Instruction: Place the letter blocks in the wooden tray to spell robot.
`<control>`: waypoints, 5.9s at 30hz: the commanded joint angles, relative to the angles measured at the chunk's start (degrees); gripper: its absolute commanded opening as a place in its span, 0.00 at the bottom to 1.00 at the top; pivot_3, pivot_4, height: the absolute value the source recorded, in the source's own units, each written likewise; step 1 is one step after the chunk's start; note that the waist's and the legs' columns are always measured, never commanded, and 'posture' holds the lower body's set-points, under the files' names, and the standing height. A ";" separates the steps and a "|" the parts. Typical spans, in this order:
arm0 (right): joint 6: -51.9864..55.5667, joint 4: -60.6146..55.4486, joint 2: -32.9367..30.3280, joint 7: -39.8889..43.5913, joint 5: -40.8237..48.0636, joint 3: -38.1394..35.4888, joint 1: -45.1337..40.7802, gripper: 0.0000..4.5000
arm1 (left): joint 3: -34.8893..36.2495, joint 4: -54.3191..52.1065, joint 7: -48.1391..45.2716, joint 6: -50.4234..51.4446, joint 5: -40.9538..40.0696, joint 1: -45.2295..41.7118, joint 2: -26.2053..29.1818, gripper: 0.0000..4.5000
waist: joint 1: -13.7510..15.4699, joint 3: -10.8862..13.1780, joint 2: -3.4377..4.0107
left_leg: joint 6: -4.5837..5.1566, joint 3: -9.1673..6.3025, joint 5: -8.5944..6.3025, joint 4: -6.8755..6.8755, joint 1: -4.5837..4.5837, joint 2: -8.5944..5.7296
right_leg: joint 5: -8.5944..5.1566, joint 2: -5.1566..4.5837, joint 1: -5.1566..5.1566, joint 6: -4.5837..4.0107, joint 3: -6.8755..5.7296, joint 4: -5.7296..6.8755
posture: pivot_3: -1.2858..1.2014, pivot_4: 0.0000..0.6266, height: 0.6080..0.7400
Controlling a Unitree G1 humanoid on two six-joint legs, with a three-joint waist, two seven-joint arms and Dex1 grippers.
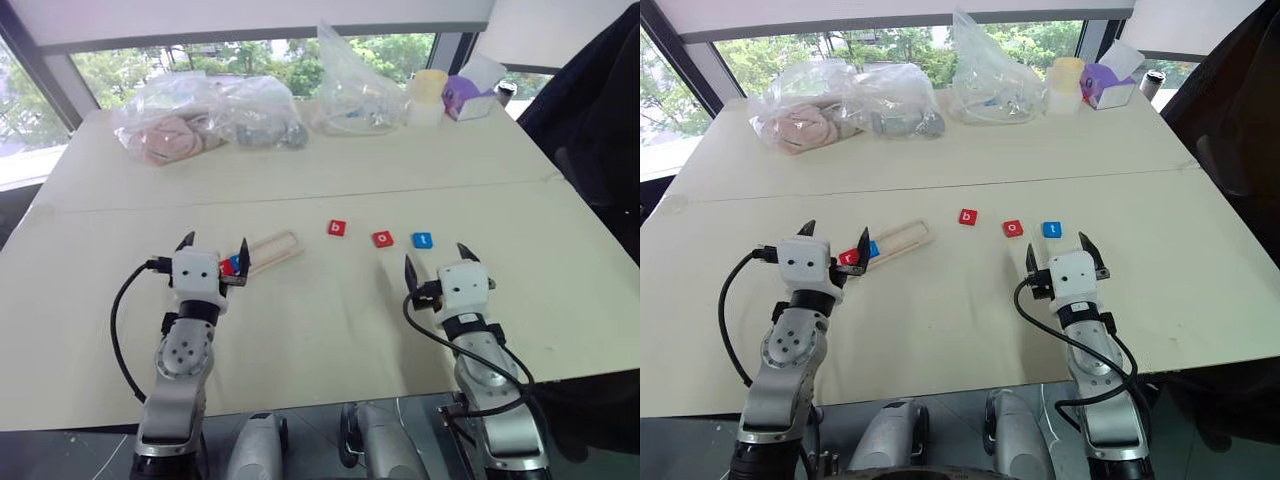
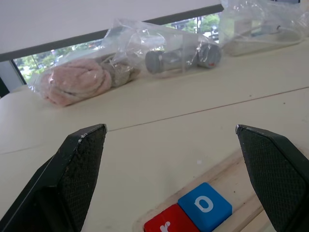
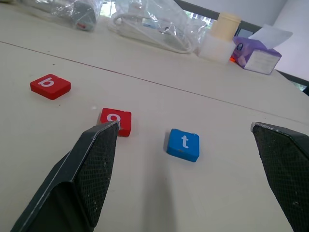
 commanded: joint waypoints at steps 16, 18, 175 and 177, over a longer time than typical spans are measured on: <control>-1.78 -1.64 -0.32 1.70 -0.74 0.20 -1.38 0.98 | 0.66 -1.96 -1.30 -1.73 -0.84 -0.48 -0.68 1.00 | -0.01 0.00 0.00 | 0.00 0.00 0.00 0.00 0.00 0.00 | 0.01 0.01 0.00 0.01 0.00 0.00 | 0.52 0.24 1.00; -1.74 -1.81 -0.19 1.73 -0.85 0.32 -1.25 0.98 | 0.64 -2.02 -1.43 -1.66 -0.93 -0.46 -0.67 1.00 | -0.01 0.00 0.00 | 0.00 0.00 0.00 0.00 0.00 0.00 | 0.01 0.00 0.00 0.01 0.00 0.00 | 0.52 0.24 1.00; 38.86 18.38 -1.34 8.01 26.52 2.51 -42.07 1.00 | 10.17 -8.62 -53.56 29.68 -27.43 -14.67 27.52 0.99 | -1.38 -0.04 -0.04 | 0.01 -0.03 0.00 -0.10 0.31 -0.02 | 0.07 0.03 0.27 0.32 0.12 0.08 | 0.52 0.24 1.00; 37.89 21.74 0.95 7.43 25.14 3.44 -43.41 1.00 | 12.00 -12.93 -51.12 32.82 -30.76 -11.51 27.02 0.99 | -1.29 -0.04 -0.04 | 0.01 -0.09 0.01 -0.10 0.29 -0.03 | 0.07 0.04 0.27 0.31 0.14 0.10 | 0.52 0.24 1.00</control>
